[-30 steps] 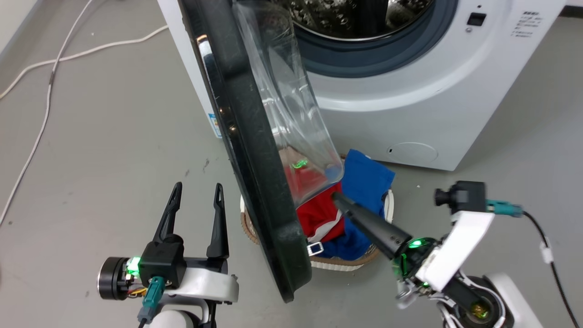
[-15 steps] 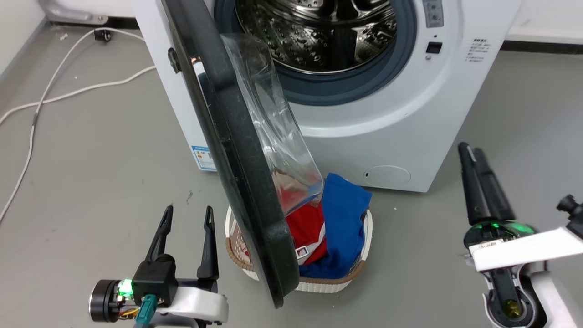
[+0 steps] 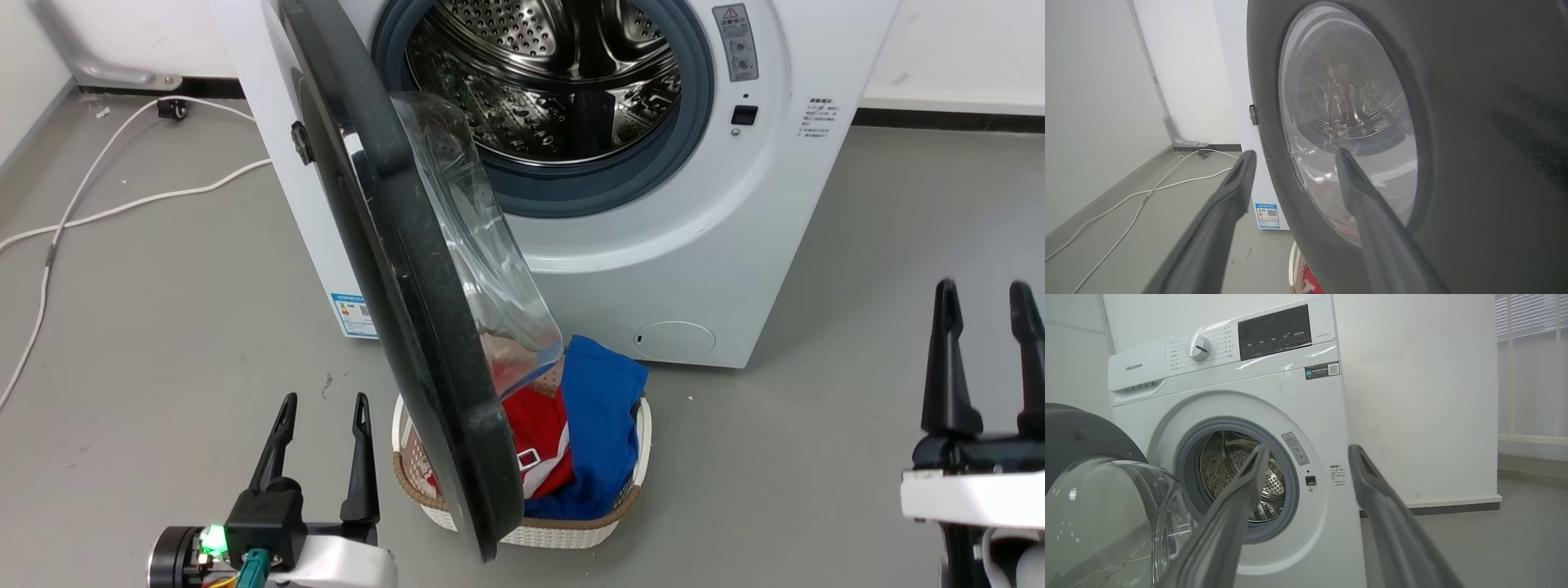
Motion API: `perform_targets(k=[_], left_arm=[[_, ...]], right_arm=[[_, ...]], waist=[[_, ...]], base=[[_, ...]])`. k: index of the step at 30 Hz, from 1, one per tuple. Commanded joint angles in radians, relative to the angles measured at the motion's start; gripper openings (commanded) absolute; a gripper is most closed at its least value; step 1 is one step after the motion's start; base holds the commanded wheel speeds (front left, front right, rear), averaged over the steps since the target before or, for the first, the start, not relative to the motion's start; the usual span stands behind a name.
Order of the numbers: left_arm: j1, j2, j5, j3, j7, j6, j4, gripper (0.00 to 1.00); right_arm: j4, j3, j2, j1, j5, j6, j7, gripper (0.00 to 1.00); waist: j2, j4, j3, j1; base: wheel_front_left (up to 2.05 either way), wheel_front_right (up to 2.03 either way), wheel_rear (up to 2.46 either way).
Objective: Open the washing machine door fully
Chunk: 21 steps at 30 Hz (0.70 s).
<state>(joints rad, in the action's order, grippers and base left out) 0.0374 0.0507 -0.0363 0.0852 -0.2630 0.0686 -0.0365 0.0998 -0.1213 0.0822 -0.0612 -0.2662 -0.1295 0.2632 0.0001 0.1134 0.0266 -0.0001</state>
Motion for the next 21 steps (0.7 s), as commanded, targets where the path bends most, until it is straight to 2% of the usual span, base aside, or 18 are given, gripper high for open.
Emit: perform_targets(k=[1, 4, 8, 21], left_arm=[[0.012, 0.001, 0.008, -0.002, -0.003, -0.004, 0.002, 1.0], [0.015, 0.001, 0.008, -0.005, -0.003, -0.004, 0.003, 1.0], [0.02, 0.001, 0.006, -0.007, -0.003, -0.007, 0.004, 1.0], [0.04, 0.0, -0.012, -0.009, -0.003, -0.024, 0.003, 1.0]], right_arm=[[0.007, -0.004, -0.011, 0.027, 0.019, -0.002, 0.002, 1.0], [0.017, -0.013, -0.018, 0.063, 0.085, -0.002, 0.002, 1.0], [0.008, -0.021, -0.027, 0.112, 0.113, -0.002, 0.002, 1.0], [-0.008, -0.036, -0.033, 0.234, 0.058, -0.002, 0.002, 1.0]], waist=[[-0.0001, -0.002, -0.003, 0.0001], [-0.0001, -0.004, -0.009, 0.0001], [-0.0001, -0.006, -0.014, 0.0001], [-0.0001, -0.015, -0.032, 0.0001]], base=[[0.0, 0.0, 0.0], [0.0, 0.0, 0.0], [0.0, 0.0, 0.0], [0.0, 0.0, 0.0]])
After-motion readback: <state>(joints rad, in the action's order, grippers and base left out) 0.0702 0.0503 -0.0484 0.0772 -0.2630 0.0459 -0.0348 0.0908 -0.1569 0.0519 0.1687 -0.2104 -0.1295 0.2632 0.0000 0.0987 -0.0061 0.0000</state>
